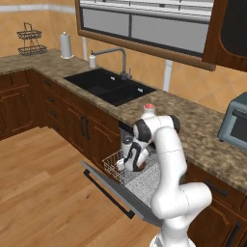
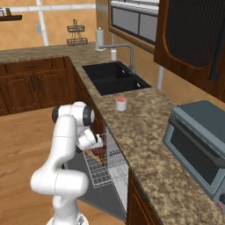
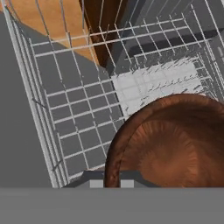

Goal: Pick up the cup and bowl from the counter, place them in the dishwasher, and close the dishwasher door.

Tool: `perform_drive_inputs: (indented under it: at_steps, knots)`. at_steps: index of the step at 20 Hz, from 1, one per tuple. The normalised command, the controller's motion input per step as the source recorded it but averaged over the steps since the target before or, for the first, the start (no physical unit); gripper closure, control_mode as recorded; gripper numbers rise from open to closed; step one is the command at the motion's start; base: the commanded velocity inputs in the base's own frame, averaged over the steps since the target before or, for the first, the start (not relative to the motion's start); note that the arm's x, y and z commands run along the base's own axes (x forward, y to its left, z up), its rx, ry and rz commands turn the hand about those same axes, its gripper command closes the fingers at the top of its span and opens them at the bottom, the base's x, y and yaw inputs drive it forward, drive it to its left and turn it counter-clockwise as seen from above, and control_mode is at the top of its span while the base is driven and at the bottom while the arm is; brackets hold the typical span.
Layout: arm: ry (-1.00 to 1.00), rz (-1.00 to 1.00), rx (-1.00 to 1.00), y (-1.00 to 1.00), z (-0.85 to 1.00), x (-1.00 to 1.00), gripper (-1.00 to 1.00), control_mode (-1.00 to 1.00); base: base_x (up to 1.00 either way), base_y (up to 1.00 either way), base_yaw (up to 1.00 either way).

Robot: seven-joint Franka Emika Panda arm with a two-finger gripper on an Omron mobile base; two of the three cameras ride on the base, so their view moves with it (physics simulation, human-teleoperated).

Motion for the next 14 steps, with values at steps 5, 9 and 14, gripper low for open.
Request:
perform_drive_inputs:
  at_steps: [5, 9, 14]
  knots:
    - [0.09, -0.03, 0.0, 0.02, -0.62, 0.82, 1.0, -1.0, 0.0, 0.0, 0.0]
    - [0.08, -0.02, 0.0, 0.0, -0.53, 0.79, 1.0, -1.0, 0.0, 0.0, 0.0]
    - [0.1, 0.0, 0.0, 0.0, -0.54, 0.66, 1.0, -1.0, 0.0, 0.0, 0.0]
